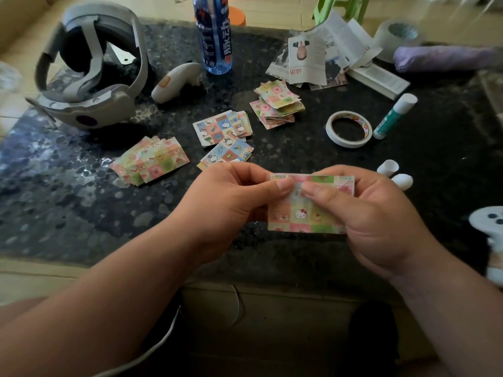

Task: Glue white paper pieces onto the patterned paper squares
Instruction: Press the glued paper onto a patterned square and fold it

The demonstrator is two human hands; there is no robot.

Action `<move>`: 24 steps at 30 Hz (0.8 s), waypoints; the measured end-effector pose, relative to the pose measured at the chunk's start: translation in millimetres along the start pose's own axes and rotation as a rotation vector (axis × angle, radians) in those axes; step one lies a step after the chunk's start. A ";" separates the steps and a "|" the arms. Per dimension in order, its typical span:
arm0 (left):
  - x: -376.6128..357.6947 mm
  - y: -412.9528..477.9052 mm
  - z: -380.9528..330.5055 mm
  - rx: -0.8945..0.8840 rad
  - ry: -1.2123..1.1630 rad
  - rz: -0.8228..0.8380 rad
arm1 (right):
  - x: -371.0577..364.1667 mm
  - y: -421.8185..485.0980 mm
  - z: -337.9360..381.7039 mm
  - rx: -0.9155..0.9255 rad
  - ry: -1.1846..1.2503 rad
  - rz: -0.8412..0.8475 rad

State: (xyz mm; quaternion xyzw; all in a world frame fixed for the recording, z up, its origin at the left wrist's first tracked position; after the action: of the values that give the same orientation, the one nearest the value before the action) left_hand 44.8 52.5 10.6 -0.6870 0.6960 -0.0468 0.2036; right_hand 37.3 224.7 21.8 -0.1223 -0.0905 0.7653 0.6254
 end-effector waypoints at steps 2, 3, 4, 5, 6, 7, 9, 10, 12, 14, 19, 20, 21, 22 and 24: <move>-1.0 0.2 0.9 -0.008 0.015 0.005 | -2.9 1.3 -0.2 0.016 -0.007 -0.007; -1.4 0.3 1.3 -0.014 0.023 0.002 | -3.6 2.4 -0.9 0.021 -0.011 -0.015; -1.5 0.4 1.9 -0.022 0.028 -0.007 | -4.1 3.1 -1.2 0.026 -0.017 -0.028; -1.8 0.2 2.2 -0.030 0.030 -0.018 | -4.3 3.5 -1.1 0.031 -0.024 -0.046; -2.1 -0.2 2.4 -0.039 0.026 -0.027 | -4.2 3.6 -0.8 0.038 -0.036 -0.068; -2.9 -0.5 2.4 -0.045 0.021 -0.033 | -4.2 3.4 -1.0 0.045 -0.048 -0.089; -4.3 -1.2 2.7 -0.057 0.014 -0.036 | -5.3 2.9 -1.8 0.050 -0.054 -0.124; -4.5 -1.2 3.2 -0.060 0.013 -0.037 | -5.9 3.1 -2.9 0.053 -0.054 -0.143; -4.4 -1.2 4.3 -0.062 0.013 -0.042 | -6.3 3.4 -4.9 0.063 -0.070 -0.175; -3.5 -1.0 4.6 -0.059 0.009 -0.051 | -6.5 3.4 -5.1 0.070 -0.076 -0.179; -4.2 -2.4 4.8 -0.027 -0.028 0.008 | -5.6 1.1 -3.6 0.101 -0.104 -0.163; -4.9 -2.6 5.6 -0.022 -0.032 0.019 | -6.0 1.0 -3.7 0.109 -0.111 -0.153; -5.3 -2.8 6.3 -0.019 -0.027 0.019 | -6.6 1.1 -3.6 0.115 -0.115 -0.146; -5.1 -2.2 7.4 -0.023 -0.016 0.010 | -6.9 1.3 -3.5 0.122 -0.123 -0.143; -4.9 -1.0 8.6 -0.040 -0.008 -0.013 | -7.2 2.1 -3.7 0.138 -0.143 -0.155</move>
State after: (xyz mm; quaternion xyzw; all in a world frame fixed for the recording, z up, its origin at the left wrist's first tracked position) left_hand 48.7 59.1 4.2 -0.6957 0.6914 -0.0316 0.1921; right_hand 37.9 217.2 18.2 -0.0167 -0.0913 0.7259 0.6816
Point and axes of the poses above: each hand's wrist, its own y-axis towards the middle knuckle, its own x-axis out of the back of the hand, z = x × y, the point moved 4 cm from there along y, towards the middle knuckle, and after that the axes turned 4 degrees about -z, right-handed, at the moved point
